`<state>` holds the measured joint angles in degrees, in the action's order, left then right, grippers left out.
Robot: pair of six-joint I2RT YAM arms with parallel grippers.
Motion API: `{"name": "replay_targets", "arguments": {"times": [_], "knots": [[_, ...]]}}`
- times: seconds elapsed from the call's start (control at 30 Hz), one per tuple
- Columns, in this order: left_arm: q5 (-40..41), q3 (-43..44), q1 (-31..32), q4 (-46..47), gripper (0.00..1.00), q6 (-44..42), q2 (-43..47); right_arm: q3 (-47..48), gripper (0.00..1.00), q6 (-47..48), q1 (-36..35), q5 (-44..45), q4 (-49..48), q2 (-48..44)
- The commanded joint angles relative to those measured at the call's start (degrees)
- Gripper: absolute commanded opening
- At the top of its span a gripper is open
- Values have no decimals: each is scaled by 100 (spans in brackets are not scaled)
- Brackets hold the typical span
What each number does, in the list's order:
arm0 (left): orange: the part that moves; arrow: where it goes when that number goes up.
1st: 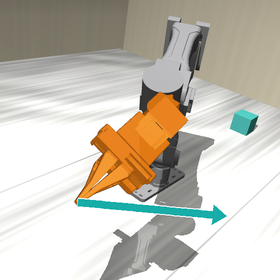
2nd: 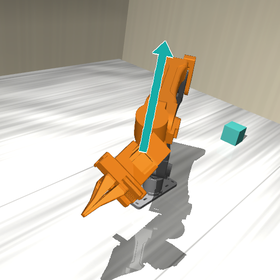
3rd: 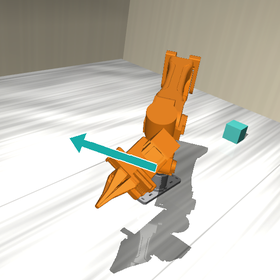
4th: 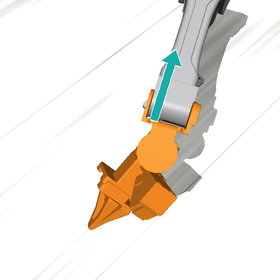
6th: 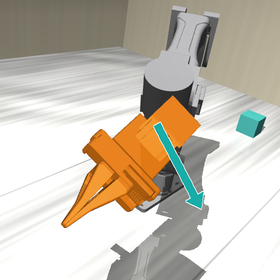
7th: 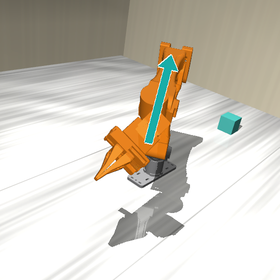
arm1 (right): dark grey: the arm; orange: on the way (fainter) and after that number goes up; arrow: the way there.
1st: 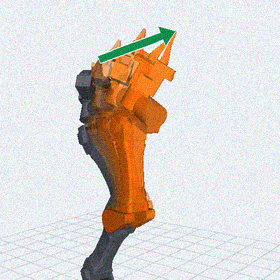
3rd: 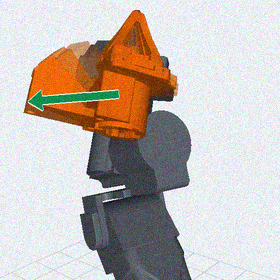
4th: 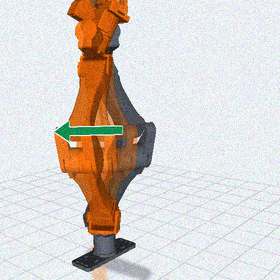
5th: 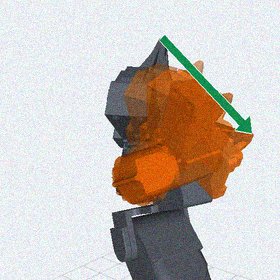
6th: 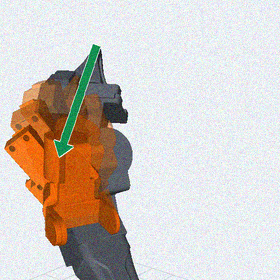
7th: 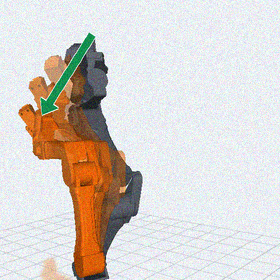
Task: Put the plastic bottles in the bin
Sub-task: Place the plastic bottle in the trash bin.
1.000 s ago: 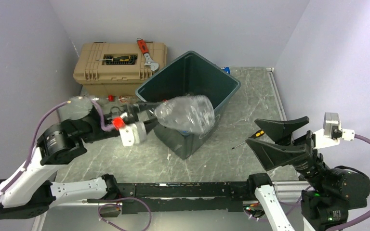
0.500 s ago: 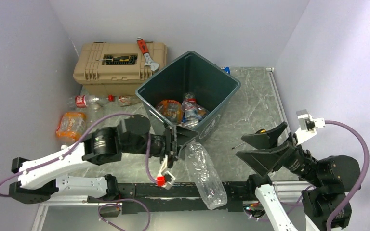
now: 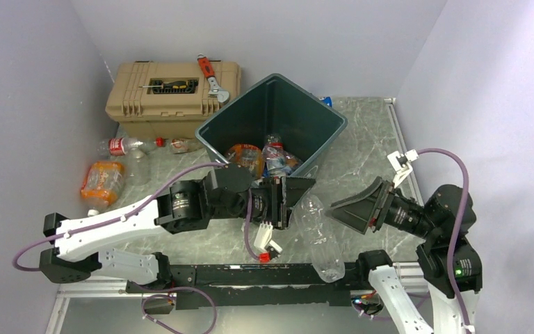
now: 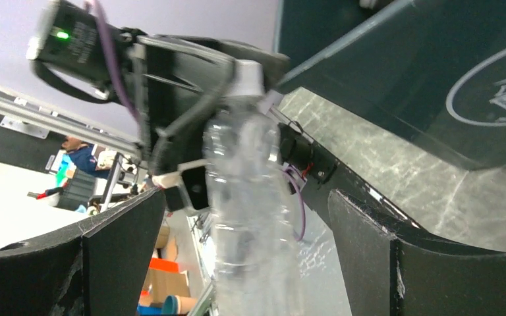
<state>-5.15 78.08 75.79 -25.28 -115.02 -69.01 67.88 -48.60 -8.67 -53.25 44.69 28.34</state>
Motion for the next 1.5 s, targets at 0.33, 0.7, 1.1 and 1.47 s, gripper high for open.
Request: {"name": "replay_targets", "arguments": {"times": [0.33,0.7,1.1,1.47], "knots": [[-774,327,-484,886,0,-95,-330,-761,97,303,-180,-435,-214,-449],[-908,543,-495,1124,0,-32,-647,-1358,70,364,-375,-413,-178,-510],[-991,395,-495,1210,65,497,-439,-1532,34,-412,-381,-534,-1663,-787],[156,411,-486,4162,99,5409,155,-418,30,809,-381,1166,-1682,-1048]]}}
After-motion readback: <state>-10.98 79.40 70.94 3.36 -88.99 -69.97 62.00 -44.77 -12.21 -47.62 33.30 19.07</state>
